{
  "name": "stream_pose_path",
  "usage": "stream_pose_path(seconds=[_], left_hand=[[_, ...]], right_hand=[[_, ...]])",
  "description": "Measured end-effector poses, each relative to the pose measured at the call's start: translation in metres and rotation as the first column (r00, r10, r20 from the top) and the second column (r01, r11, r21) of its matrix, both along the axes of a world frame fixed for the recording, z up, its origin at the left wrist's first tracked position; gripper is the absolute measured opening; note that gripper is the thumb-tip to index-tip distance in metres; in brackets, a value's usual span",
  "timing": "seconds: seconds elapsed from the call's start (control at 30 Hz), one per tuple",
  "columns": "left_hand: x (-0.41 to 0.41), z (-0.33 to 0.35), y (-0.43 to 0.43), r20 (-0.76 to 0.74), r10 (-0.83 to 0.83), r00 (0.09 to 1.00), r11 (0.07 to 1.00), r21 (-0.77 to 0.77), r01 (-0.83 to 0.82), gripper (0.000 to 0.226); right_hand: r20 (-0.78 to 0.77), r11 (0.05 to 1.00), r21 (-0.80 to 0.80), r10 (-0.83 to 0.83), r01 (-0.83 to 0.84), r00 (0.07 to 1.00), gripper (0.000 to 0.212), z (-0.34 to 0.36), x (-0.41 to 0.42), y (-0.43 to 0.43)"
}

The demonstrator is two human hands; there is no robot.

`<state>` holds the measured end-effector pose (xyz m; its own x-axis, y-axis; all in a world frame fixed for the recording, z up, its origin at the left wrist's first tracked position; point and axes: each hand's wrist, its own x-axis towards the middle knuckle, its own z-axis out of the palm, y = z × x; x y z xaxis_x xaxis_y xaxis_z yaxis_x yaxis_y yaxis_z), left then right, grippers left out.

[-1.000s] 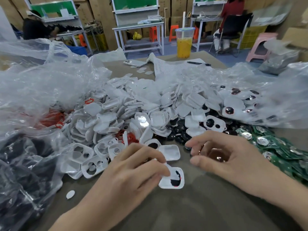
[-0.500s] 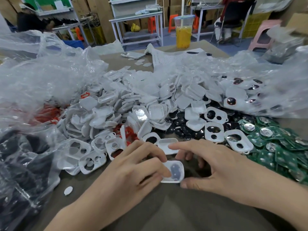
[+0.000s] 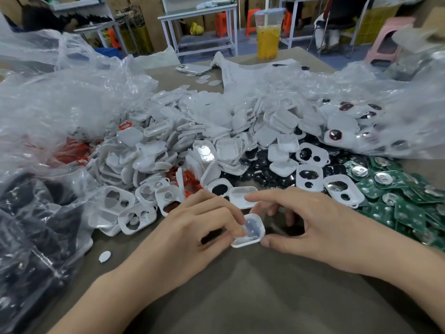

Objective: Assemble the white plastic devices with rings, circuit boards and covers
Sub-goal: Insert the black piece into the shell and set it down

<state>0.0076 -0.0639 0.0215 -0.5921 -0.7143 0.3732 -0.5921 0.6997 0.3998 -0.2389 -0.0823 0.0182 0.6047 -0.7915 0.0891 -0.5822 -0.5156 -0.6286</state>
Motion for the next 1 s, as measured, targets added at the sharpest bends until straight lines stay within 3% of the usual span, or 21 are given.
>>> stream_pose_path(seconds=[0.53, 0.67, 1.0], left_hand=[[0.0, 0.001, 0.0, 0.035, -0.016, 0.999, 0.998, 0.053, 0.014, 0.007], [0.001, 0.004, 0.002, 0.101, -0.062, 0.993, 0.998, 0.036, 0.059, 0.023], [0.004, 0.01, 0.007, 0.071, -0.063, 0.995, 0.998, 0.031, 0.061, 0.028]], right_hand=[[-0.031, 0.997, -0.079, 0.023, -0.025, 0.999, 0.029, 0.002, 0.0, 0.001], [-0.062, 0.988, -0.132, 0.076, -0.084, 0.995, 0.012, 0.002, 0.001, 0.0], [-0.085, 0.985, -0.139, 0.088, -0.099, 0.992, 0.019, -0.002, -0.002, -0.002]])
